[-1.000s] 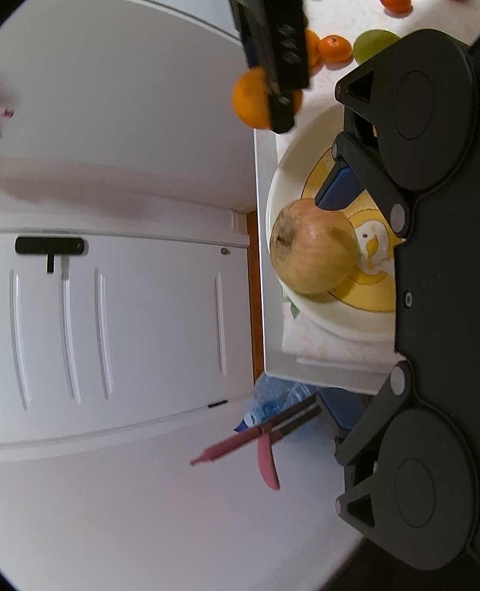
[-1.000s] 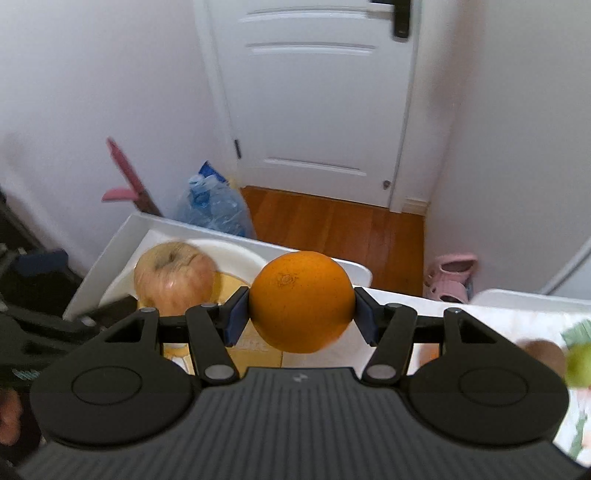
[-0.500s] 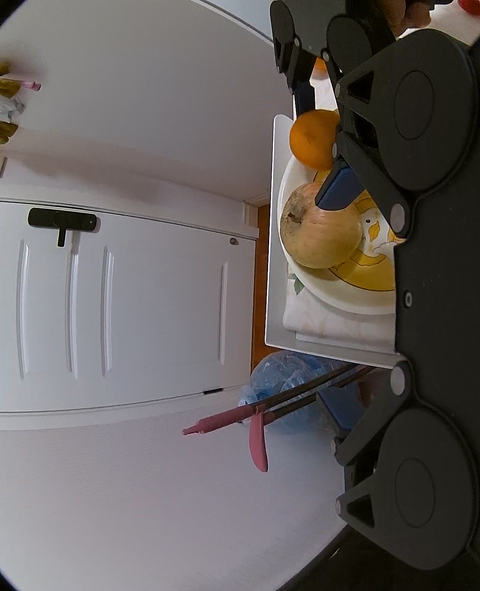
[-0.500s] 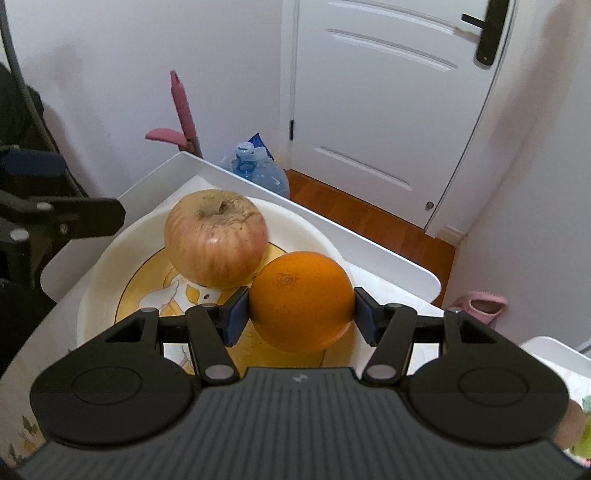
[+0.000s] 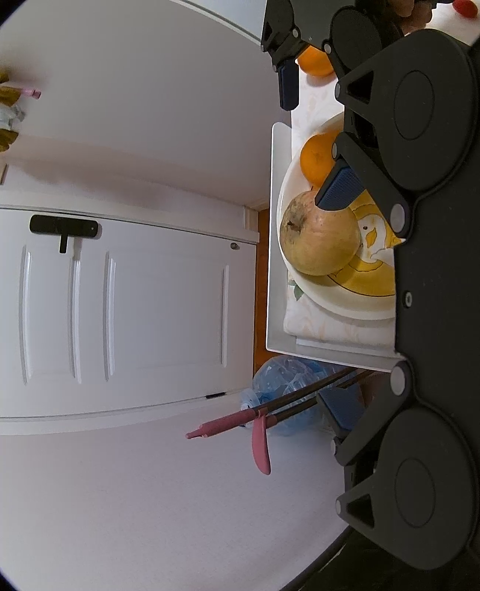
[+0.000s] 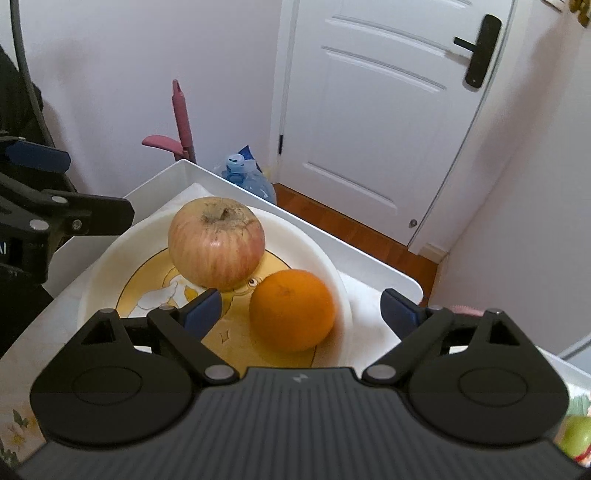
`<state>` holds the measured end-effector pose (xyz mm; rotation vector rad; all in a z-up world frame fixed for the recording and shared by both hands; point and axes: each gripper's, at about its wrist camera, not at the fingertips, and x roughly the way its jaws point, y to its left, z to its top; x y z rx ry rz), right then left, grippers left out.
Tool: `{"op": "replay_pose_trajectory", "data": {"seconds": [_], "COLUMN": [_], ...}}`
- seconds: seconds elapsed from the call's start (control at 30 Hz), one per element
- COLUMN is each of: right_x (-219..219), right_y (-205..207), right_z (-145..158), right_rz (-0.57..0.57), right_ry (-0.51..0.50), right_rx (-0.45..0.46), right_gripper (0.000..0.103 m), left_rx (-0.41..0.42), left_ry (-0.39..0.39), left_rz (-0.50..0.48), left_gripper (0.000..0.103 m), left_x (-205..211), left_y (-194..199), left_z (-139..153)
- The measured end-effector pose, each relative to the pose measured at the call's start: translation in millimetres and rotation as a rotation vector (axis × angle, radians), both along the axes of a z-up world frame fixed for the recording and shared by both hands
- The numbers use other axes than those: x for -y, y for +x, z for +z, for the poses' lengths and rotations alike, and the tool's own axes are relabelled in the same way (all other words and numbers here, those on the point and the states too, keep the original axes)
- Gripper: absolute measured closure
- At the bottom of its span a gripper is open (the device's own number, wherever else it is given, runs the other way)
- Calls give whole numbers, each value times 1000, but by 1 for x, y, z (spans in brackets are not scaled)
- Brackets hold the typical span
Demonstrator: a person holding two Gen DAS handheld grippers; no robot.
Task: Organize fruits
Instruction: 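Release the apple with the left tool while the right tool releases the orange, then move the left tool to the green apple and grasp it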
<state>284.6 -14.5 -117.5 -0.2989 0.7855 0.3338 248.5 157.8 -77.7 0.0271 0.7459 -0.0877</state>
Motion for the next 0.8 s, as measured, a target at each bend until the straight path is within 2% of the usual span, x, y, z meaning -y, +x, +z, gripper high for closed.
{"op": "replay_pose_trajectory", "data": {"seconds": [0.4,0.8], "right_x": [19,73], "right_y": [-32,-113], "right_z": [37,87], "right_rz": [-54,-129], "right_ry": [73,121], "right_rx": [15,70], "right_gripper": [0,0], "left_rx": [33,97], "left_ry": [-12,-4], "left_rz": [-28,-54], "left_gripper": [0,0], "left_x": [8,35], "left_y": [-18,-78], "left_z": [19,55]}}
